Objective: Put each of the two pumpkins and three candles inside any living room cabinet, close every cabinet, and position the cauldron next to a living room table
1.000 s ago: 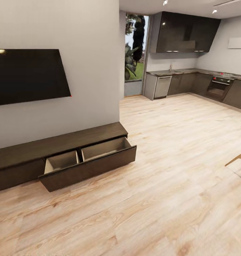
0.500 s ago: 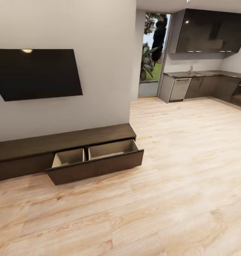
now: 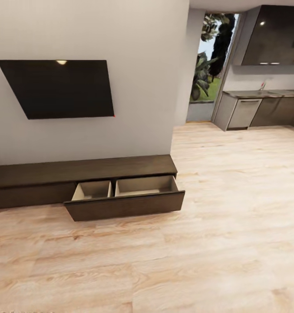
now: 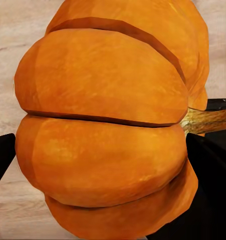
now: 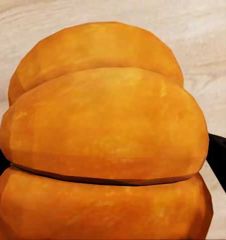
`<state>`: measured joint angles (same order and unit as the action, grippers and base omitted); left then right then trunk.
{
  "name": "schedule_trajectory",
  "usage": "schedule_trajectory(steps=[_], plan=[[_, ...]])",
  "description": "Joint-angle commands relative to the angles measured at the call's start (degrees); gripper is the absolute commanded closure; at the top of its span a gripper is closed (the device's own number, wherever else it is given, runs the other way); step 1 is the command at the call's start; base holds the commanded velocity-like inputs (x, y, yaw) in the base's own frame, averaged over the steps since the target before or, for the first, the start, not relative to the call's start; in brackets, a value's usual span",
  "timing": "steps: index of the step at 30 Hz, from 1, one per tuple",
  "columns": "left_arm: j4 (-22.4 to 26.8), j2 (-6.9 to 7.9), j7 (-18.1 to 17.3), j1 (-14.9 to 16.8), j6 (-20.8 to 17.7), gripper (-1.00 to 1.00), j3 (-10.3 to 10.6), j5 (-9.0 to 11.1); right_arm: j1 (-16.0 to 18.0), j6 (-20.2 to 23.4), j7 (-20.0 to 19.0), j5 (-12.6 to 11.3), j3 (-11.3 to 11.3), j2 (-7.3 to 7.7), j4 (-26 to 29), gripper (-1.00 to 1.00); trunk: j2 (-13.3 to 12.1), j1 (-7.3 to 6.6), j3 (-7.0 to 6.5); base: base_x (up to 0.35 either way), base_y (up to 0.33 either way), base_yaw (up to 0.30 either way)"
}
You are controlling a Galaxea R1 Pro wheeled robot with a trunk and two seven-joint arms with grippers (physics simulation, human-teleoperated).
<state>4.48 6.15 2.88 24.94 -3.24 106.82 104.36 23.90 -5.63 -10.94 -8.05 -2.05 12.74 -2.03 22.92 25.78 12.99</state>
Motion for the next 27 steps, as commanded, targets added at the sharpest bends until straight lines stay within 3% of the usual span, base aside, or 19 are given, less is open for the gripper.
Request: schedule_trajectory(steps=[1, 15, 27], plan=[[0.00, 0.00, 0.10, -0.02, -0.02, 1.00, 0.05, -0.07, 0.00, 0.00, 0.04, -0.04, 0.03, 0.00, 0.01, 1.00, 0.00, 0.00, 0.00, 0.231, -0.255, 0.288], [0.00, 0.00, 0.10, -0.01, -0.01, 1.00, 0.05, -0.04, 0.00, -0.08, 0.23, -0.04, 0.03, 0.08, 0.03, 1.00, 0.00, 0.00, 0.00, 0.279, -0.191, 0.277], [0.00, 0.00, 0.10, 0.00, -0.01, 1.00, 0.05, -0.04, 0.00, -0.87, 0.22, -0.02, -0.15, 0.12, -0.01, 1.00, 0.00, 0.00, 0.00, 0.320, -0.080, 0.019]])
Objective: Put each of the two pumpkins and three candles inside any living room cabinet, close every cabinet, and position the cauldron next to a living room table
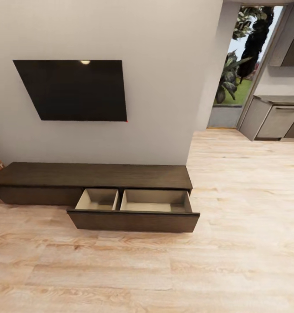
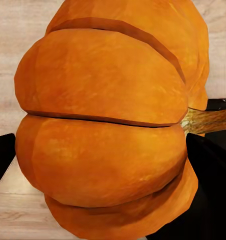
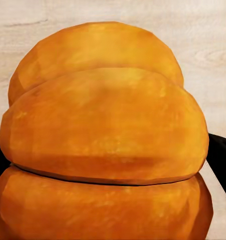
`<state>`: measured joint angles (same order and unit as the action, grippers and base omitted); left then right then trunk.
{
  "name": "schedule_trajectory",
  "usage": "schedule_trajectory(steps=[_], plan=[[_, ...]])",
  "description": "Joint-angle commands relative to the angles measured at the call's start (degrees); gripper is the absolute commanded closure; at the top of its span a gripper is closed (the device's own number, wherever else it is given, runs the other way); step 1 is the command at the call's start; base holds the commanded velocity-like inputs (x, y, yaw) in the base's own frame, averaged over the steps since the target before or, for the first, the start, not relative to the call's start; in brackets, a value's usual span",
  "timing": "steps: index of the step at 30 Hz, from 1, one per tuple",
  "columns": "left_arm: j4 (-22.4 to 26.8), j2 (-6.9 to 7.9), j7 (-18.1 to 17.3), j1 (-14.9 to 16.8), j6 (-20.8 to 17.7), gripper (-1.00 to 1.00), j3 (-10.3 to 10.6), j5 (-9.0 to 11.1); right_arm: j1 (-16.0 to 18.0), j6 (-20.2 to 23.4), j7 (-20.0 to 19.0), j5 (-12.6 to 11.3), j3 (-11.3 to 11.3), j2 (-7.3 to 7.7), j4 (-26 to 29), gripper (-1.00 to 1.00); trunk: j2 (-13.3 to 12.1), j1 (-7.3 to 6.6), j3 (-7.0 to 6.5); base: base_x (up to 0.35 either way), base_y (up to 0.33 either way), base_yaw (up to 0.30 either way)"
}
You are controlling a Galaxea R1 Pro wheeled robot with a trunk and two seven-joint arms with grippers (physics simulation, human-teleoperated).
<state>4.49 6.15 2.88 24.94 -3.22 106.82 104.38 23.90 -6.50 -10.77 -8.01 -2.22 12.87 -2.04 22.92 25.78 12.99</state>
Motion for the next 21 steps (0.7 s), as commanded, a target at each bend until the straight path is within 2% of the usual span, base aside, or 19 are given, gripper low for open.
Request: schedule_trajectory(steps=[1, 21], plan=[[0.00, 0.00, 0.11, 0.01, -0.03, 1.00, 0.05, -0.07, 0.00, -0.07, 0.05, -0.06, 0.02, -0.05, 0.01, 1.00, 0.00, 0.00, 0.00, 0.327, -0.007, 0.000], [0.00, 0.00, 0.11, 0.01, -0.02, 1.00, 0.05, -0.14, 0.00, -0.18, 0.03, -0.16, 0.02, -0.47, 0.00, 1.00, 0.00, 0.00, 0.00, 0.331, 0.000, 0.000]])
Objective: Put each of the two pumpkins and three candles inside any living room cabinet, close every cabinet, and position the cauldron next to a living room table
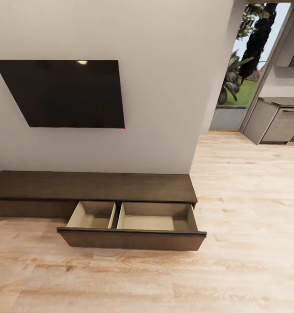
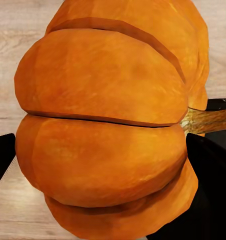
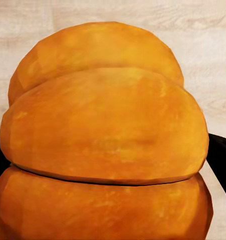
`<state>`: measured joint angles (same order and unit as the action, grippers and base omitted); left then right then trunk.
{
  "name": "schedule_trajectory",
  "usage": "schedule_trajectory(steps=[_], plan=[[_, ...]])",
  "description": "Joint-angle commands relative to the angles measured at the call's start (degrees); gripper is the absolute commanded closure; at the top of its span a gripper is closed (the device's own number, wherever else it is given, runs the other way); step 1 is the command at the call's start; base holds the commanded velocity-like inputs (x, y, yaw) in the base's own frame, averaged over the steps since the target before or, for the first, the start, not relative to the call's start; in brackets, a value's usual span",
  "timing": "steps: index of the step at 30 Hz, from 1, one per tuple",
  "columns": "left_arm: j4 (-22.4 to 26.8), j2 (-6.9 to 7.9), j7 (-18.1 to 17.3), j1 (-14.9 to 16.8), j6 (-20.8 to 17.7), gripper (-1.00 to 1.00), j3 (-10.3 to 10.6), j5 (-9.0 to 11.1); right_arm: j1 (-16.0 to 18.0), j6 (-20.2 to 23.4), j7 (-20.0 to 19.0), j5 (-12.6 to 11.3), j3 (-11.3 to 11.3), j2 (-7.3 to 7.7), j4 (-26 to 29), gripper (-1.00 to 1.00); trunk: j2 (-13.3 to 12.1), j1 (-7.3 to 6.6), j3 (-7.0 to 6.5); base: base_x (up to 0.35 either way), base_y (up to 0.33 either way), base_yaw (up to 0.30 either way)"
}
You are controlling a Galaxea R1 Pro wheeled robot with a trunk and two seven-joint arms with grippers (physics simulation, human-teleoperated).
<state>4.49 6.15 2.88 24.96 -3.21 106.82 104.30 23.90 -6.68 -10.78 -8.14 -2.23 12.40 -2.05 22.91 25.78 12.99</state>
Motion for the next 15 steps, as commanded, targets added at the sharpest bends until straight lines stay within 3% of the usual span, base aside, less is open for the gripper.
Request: schedule_trajectory(steps=[1, 15], plan=[[-0.01, 0.00, 0.11, -0.01, -0.04, 1.00, 0.05, -0.06, 0.00, 0.00, 0.05, -0.01, 0.04, 0.00, -0.02, 1.00, 0.00, 0.00, 0.00, 0.335, 0.000, 0.000], [-0.01, 0.00, 0.11, -0.02, -0.04, 1.00, 0.05, -0.06, 0.00, 0.00, 0.06, 0.05, 0.04, 0.00, -0.03, 1.00, 0.00, 0.00, 0.00, 0.335, 0.000, 0.000]])
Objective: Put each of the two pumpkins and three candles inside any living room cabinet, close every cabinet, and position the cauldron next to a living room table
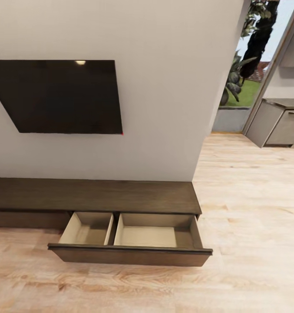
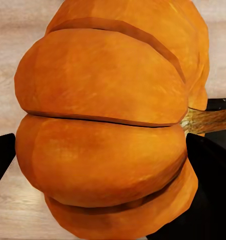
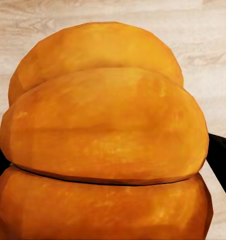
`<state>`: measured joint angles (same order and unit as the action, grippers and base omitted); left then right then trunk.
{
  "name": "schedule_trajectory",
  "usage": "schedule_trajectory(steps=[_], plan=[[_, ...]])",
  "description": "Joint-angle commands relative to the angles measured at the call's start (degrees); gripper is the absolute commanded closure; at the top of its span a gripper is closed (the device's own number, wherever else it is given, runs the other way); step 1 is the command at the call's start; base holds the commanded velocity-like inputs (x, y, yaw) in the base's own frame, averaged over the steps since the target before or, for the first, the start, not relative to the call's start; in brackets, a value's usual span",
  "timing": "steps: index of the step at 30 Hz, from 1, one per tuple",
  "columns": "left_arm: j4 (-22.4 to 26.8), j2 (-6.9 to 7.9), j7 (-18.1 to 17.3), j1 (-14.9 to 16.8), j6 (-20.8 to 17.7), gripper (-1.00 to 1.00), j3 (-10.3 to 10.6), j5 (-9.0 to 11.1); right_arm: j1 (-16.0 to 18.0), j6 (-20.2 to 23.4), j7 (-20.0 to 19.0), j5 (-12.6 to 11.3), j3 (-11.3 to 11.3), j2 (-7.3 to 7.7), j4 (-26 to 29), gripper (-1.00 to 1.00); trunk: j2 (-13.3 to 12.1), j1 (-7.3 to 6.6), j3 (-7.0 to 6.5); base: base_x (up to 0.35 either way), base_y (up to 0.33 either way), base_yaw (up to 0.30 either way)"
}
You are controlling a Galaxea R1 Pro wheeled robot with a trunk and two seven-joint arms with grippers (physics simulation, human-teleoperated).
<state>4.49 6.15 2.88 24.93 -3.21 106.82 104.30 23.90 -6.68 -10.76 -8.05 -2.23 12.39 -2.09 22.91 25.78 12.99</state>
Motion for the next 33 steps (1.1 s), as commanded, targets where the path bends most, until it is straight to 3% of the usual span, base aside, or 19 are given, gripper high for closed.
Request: schedule_trajectory(steps=[1, 18, 30, 33], plan=[[-0.01, 0.00, 0.11, -0.03, -0.03, 1.00, 0.05, -0.06, 0.00, 0.00, 0.04, -0.04, 0.03, 0.00, 0.02, 1.00, 0.00, 0.00, 0.00, 0.335, 0.000, 0.000], [-0.01, 0.01, 0.11, 0.02, -0.04, 1.00, 0.05, -0.06, 0.00, 0.00, 0.04, -0.04, 0.03, 0.00, -0.02, 1.00, 0.00, 0.00, 0.00, 0.334, 0.000, 0.000], [0.58, -0.45, 0.11, 0.02, -0.04, 1.00, 0.13, -0.60, 0.00, 0.34, -0.44, -0.32, 0.03, -0.34, -0.08, 1.00, 0.00, 0.00, 0.00, 0.020, 0.000, 0.000], [0.39, -0.10, -0.19, 0.11, -0.11, 1.00, 0.18, -0.58, 0.00, 0.85, -2.24, -0.29, -0.11, -0.16, 0.05, 1.00, 0.00, 0.00, 0.00, 0.000, 0.000, 0.000]])
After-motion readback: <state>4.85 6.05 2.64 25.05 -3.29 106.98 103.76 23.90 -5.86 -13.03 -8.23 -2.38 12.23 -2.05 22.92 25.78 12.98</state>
